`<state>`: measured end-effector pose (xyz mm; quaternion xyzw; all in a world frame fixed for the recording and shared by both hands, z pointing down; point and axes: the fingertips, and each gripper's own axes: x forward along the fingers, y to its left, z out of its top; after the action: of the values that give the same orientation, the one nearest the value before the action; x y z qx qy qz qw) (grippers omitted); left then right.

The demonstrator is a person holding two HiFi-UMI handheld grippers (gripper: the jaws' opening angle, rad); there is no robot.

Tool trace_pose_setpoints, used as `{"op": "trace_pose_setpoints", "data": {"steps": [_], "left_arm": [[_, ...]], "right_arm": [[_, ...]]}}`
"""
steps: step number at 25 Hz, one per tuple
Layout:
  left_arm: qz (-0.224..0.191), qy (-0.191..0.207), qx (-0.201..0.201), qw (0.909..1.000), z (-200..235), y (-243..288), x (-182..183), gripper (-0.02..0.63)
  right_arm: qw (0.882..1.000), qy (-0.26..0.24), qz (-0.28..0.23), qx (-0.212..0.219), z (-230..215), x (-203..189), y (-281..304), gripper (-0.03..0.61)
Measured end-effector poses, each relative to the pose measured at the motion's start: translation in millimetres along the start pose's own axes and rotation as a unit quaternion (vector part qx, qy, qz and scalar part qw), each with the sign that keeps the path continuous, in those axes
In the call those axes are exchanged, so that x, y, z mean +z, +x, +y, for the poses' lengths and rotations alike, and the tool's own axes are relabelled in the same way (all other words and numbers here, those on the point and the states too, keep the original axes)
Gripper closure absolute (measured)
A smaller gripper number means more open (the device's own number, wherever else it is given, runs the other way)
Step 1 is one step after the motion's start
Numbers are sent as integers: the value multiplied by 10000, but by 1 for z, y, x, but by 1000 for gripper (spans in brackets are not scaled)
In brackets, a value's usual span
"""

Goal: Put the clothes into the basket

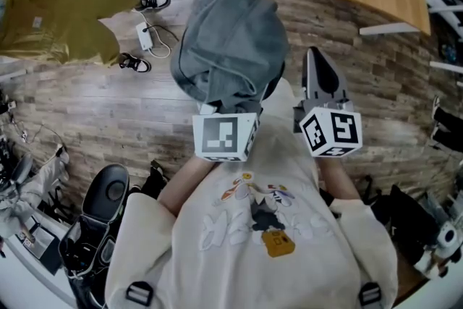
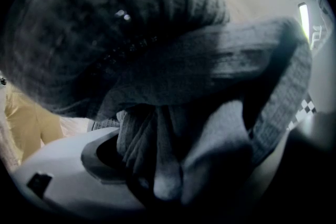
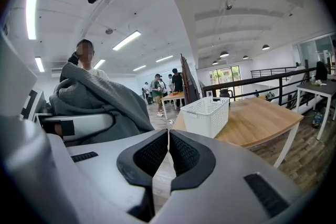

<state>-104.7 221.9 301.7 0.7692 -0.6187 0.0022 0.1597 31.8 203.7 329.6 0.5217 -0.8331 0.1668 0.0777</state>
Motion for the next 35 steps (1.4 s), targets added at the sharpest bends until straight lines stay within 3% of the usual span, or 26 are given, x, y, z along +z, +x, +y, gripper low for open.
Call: {"op": "trace_pose_setpoints", "data": {"steps": [10,26,32,35], "left_arm": [[-98,106,179,9997,-7,74,26,166],[-335,250,471,9980,-41,187,64,166],[-339,231,540,9977,-47,207,79,164],[-185,182,518,9983,-29,237,76,166]], "right_arm": [[9998,6,95,177,-51,27,56,554],[9990,42,-162,409,-148,90,131,554],[9982,81,-261,534,-160,115,144,554],[9982,107,-160,566,-163,117,184,554]]}}
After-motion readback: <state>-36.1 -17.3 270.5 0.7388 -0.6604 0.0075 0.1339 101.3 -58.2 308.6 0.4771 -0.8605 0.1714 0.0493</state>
